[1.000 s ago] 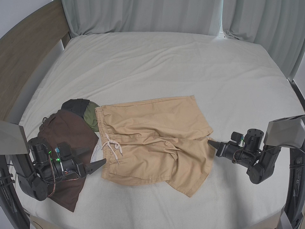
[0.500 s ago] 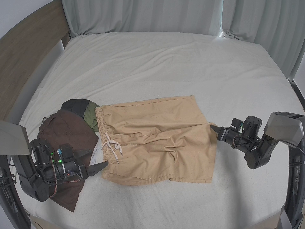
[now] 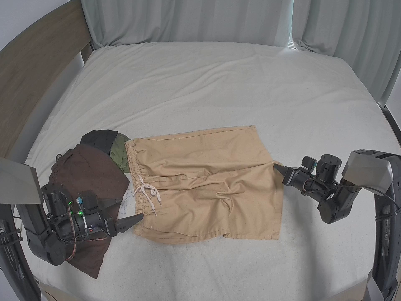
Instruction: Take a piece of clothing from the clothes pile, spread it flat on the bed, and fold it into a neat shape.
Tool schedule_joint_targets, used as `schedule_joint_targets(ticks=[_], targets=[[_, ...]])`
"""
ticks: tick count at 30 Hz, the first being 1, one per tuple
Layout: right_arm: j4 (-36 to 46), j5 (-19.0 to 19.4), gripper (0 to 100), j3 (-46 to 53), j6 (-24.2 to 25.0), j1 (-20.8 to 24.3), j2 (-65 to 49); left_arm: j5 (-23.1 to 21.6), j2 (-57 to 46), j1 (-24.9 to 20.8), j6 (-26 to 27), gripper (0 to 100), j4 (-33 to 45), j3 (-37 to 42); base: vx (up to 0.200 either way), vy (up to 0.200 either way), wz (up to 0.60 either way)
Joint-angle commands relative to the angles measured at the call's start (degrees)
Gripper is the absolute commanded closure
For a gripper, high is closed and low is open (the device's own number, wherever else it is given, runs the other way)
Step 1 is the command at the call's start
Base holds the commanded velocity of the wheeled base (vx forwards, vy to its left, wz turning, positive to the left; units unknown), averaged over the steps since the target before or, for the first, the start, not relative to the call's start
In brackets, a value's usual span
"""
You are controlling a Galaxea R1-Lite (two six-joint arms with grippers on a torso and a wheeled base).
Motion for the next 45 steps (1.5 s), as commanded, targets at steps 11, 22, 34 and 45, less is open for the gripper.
schedule_joint_targets(ticks=[11, 22, 34, 45], targets=[[-7.07, 0.14, 0, 17.36, -6.4, 1.11, -8.42, 0.0, 0.13, 0.27, -0.12, 0, -0.04, -0.08, 0.0, 0.0, 0.0], [-6.98, 1.2, 0, 36.43, -7.19, 7.18, -22.31, -0.09, 0.48, 0.71, -0.38, 0, -0.04, 0.0, 0.0, 0.0, 0.0], [-6.98, 1.2, 0, 38.36, -7.55, 10.08, -25.91, -0.09, 0.31, 0.45, -0.73, 0, -0.04, 0.0, 0.0, 0.0, 0.0], [-6.98, 1.29, 0, 38.19, -7.55, 9.37, -25.38, 0.61, -0.31, -0.08, -9.78, 0, -0.04, -0.35, 0.0, 0.0, 0.0]])
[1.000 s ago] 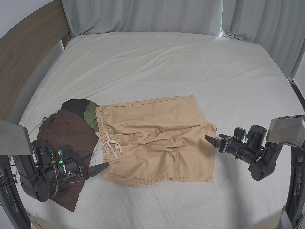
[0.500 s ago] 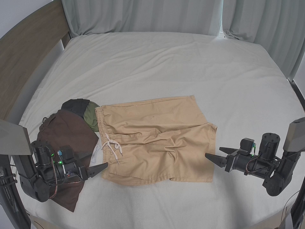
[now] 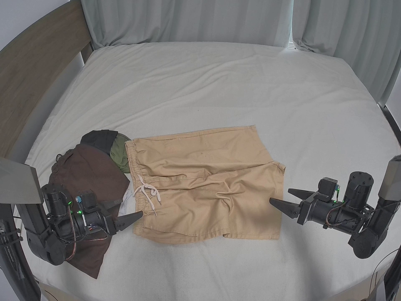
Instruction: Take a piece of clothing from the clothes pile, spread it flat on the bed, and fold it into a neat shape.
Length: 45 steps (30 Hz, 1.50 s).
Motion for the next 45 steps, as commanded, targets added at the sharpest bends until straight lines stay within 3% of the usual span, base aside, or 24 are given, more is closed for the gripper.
schedule_joint_targets(ticks=[1, 5, 9, 45], targets=[[-0.01, 0.03, 0, 0.26, 0.1, -0.27, 0.23, 1.2, -0.72, -0.34, -6.71, 0, -0.04, -0.68, 0.0, 0.0, 0.0], [-0.01, 0.12, 0, 0.35, 0.1, -0.27, 0.23, 4.98, -0.45, -0.51, -15.5, 0, -0.04, -2.17, 0.0, 0.0, 0.0], [-0.01, 0.12, 0, 0.35, 0.1, -0.27, 0.23, 5.51, 0.95, -0.51, -18.84, 0, 0.05, -2.52, 0.0, 0.0, 0.0], [-0.01, 0.03, 0, 0.09, 0.1, -0.45, 2.61, 7.27, 18.88, -1.83, -15.5, 0, -0.04, -6.3, 0.0, 0.0, 0.0]])
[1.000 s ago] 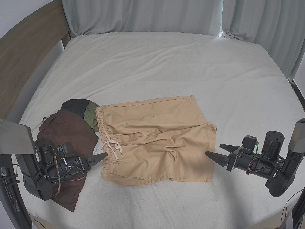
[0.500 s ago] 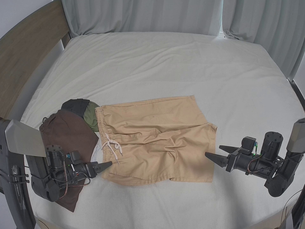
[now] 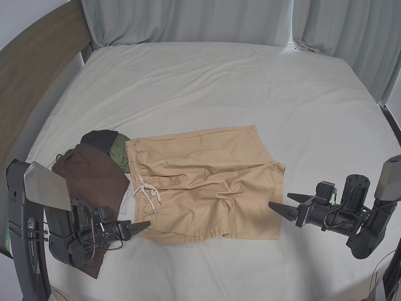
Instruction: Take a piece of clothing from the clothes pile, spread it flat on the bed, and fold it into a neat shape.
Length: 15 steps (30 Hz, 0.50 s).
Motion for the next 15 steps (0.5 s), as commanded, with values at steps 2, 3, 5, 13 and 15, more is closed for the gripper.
schedule_joint_targets(ticks=[2, 3, 5, 13, 15], targets=[[-0.01, 0.12, 0, -0.02, -0.01, 0.04, 0.38, -0.05, 2.3, -0.95, -0.03, 0, 0.09, 0.01, 0.0, 0.0, 0.0], [-0.01, 0.03, 0, -0.02, 0.08, 0.04, 0.38, -0.05, 2.48, -1.03, -0.03, 0, 0.09, 0.01, 0.0, 0.0, 0.0], [-0.01, 0.12, 0, 0.06, -0.01, 0.04, 0.38, -0.05, 2.48, -1.21, -0.12, 0, 0.09, 0.19, 0.0, 0.0, 0.0], [-0.01, 0.12, 0, 0.06, 0.08, 0.04, 0.38, -0.05, 2.56, -2.0, -0.3, 0, 0.09, 0.36, 0.0, 0.0, 0.0], [-0.01, 0.12, 0, 0.15, -0.01, 0.04, 0.38, -0.05, 2.56, -2.26, -0.47, 0, 0.09, 0.36, 0.0, 0.0, 0.0]])
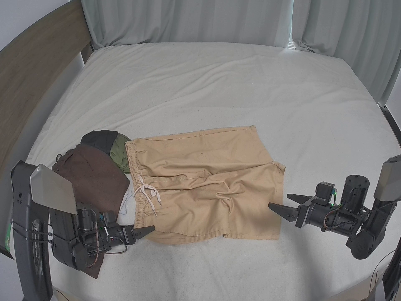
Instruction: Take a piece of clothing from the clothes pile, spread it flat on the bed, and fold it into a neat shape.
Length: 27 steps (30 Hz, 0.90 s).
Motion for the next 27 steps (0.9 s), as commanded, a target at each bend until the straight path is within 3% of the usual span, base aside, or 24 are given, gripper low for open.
schedule_joint_targets(ticks=[1, 9, 10, 19, 22, 27], targets=[[-0.03, 0.01, 0, 0.04, -0.01, 0.02, 0.31, -0.05, 0.44, -0.56, -0.19, 0, 0.31, 0.07, 0.0, 0.0, 0.0], [-0.03, -0.08, 0, 0.04, -0.01, 0.02, 0.48, 0.04, 1.67, -1.35, -0.1, 0, 0.31, -0.02, 0.0, 0.0, 0.0], [-0.03, -0.08, 0, 0.04, -0.01, 0.02, 0.48, 0.04, 1.67, -1.35, -0.1, 100, 0.31, -0.02, 0.0, 0.0, 0.0], [-0.03, 0.18, 0, 1.62, -1.42, -0.6, 2.86, 0.04, 1.67, -0.48, -0.01, 100, 0.31, -0.54, 0.0, 0.0, 0.0], [-0.03, 2.12, 0, 3.82, -4.4, -1.48, 3.65, 0.04, 1.5, -0.3, -0.01, 100, 0.31, -0.54, 0.0, 0.0, 0.0], [-0.03, 3.35, 0, 4.79, -5.19, -2.8, 6.2, 0.04, 1.41, -0.12, 0.07, 100, 0.23, -0.54, 0.0, 0.0, 0.0]])
